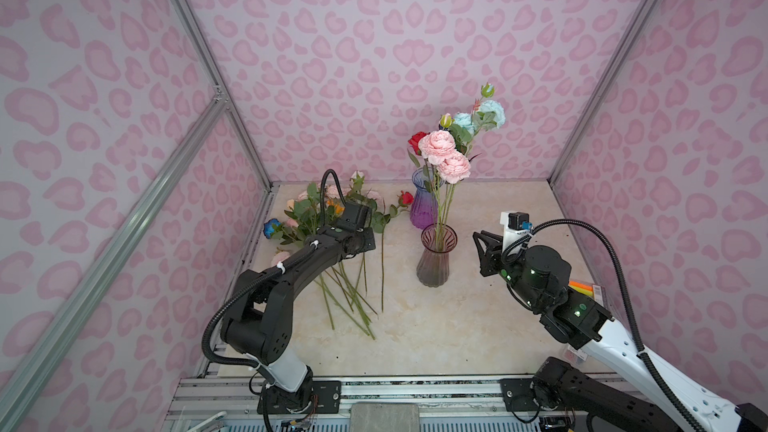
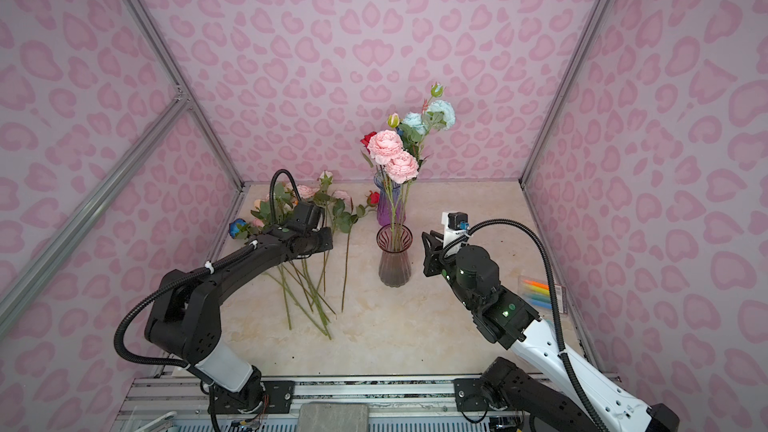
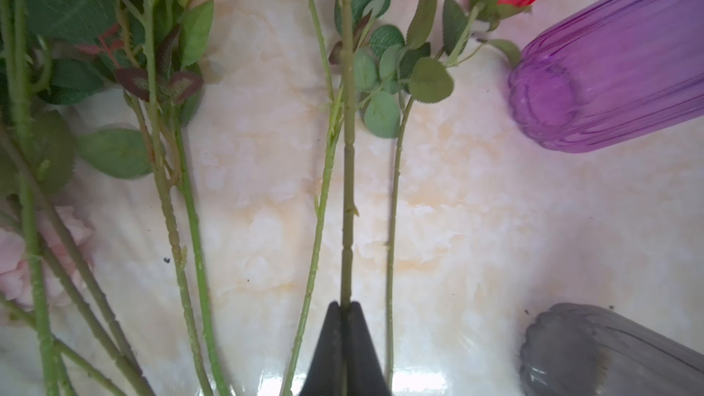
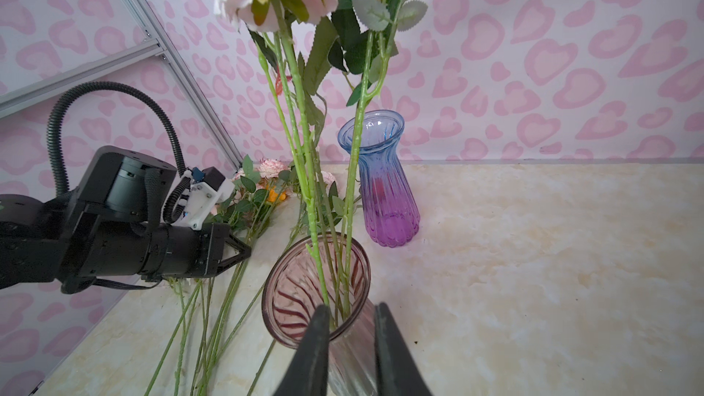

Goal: Arrange the flowers into the vase
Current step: 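Close the left gripper on a white rose stem in the pile, then lift the white rose upright with the left gripper while the right gripper approaches, then grasp the white rose stem with the right gripper while the left gripper holds it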

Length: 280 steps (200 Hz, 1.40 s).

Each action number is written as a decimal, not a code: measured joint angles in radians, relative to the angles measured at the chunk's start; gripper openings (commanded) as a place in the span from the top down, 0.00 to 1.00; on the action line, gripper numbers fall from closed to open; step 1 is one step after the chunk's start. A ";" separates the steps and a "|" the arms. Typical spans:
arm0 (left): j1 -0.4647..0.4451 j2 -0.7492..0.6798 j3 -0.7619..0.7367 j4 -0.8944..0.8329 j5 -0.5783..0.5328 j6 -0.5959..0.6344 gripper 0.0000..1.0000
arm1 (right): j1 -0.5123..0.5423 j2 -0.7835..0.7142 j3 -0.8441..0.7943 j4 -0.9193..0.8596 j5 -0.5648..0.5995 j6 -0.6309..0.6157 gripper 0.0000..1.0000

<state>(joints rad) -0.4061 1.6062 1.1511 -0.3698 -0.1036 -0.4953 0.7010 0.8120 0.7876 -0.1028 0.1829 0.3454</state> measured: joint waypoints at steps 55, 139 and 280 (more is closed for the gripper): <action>-0.001 -0.274 -0.098 0.098 0.051 0.011 0.97 | 0.000 -0.016 0.000 0.001 0.000 -0.002 0.77; -0.107 -0.821 -0.468 0.608 0.097 0.134 0.97 | 0.000 -0.001 0.024 0.074 -0.056 -0.032 0.64; -0.402 -0.734 -0.410 0.745 0.174 0.322 0.97 | 0.097 0.220 0.307 0.238 -0.400 -0.035 0.57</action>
<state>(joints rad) -0.8078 0.8726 0.7410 0.3752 0.0708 -0.1730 0.7979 1.0321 1.0943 0.1352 -0.2173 0.3103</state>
